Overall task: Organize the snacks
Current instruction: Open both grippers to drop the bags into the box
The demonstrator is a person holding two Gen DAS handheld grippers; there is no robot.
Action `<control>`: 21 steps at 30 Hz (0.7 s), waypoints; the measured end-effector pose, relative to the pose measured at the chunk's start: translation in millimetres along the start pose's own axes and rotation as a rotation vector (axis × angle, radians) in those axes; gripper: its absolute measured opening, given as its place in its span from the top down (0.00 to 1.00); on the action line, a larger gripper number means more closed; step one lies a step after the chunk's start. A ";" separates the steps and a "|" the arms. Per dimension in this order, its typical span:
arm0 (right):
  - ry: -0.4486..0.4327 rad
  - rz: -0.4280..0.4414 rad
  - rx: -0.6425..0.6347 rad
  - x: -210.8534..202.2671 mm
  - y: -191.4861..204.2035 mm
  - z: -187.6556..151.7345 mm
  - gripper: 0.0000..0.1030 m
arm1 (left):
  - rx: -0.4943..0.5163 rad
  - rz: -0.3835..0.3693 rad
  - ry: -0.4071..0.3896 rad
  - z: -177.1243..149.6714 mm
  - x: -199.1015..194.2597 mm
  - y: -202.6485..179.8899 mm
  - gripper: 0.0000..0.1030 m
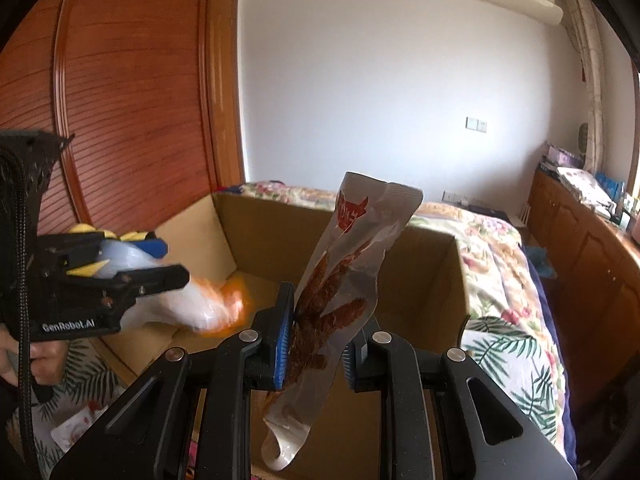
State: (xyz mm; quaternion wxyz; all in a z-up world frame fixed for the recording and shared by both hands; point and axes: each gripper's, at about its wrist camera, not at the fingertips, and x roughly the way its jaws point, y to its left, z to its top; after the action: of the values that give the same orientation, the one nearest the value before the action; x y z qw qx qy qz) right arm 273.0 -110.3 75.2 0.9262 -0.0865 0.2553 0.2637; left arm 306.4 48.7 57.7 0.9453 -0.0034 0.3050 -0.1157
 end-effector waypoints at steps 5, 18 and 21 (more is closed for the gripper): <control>0.014 0.007 0.003 1.3 -0.1 0.3 0.81 | -0.003 0.002 -0.005 0.1 -5.4 0.2 0.53; -0.031 -0.029 0.049 -28.0 -12.9 6.7 0.75 | 0.012 0.001 -0.020 -13.4 -32.6 -3.8 0.51; -0.046 -0.056 0.053 -42.0 -15.9 6.3 0.74 | 0.010 -0.009 -0.025 -16.6 -40.5 -4.5 0.51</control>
State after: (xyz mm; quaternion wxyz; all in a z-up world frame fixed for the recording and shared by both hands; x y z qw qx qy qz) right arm 253.4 -140.6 102.7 0.9408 -0.0630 0.2385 0.2326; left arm 263.9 54.3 67.8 0.9485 -0.0013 0.2926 -0.1213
